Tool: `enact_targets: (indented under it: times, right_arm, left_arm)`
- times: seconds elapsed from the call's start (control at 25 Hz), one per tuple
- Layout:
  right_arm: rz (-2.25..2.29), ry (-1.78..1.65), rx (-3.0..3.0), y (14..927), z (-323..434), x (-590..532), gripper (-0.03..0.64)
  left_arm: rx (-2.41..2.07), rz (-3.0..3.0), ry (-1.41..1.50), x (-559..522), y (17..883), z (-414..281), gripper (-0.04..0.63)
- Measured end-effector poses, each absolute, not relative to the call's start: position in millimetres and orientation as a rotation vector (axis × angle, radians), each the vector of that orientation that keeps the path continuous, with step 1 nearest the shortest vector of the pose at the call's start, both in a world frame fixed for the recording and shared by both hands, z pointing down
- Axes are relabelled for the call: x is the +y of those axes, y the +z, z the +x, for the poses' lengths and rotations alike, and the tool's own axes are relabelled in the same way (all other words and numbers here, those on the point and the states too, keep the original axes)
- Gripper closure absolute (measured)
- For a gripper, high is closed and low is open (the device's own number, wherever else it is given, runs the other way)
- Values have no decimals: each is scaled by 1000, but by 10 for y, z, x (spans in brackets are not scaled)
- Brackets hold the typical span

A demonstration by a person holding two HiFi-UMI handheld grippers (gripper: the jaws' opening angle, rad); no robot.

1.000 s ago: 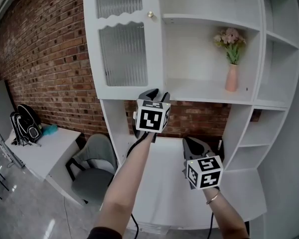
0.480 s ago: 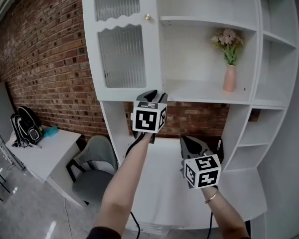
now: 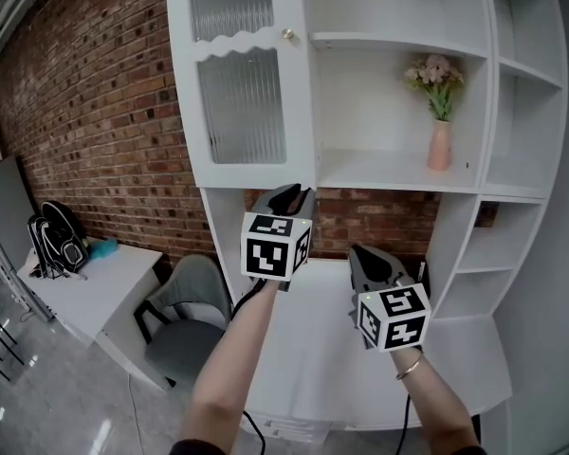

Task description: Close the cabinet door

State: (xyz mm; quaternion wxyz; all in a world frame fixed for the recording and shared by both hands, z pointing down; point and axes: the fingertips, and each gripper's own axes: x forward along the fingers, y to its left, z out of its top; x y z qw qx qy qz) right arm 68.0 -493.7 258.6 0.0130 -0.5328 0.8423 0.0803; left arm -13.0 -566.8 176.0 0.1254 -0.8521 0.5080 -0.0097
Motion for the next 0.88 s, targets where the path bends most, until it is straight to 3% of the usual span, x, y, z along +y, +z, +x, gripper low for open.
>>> enact_targets:
  times: [0.48, 0.88]
  right_arm:
    - [-1635, 318, 2599, 2332, 609, -4622, 617]
    - [-1623, 321, 2575, 2228, 594, -4348, 617]
  left_arm:
    - [1511, -2474, 43, -5097, 1975, -400, 577]
    - [1532, -2489, 59, -4671, 2221, -526, 584]
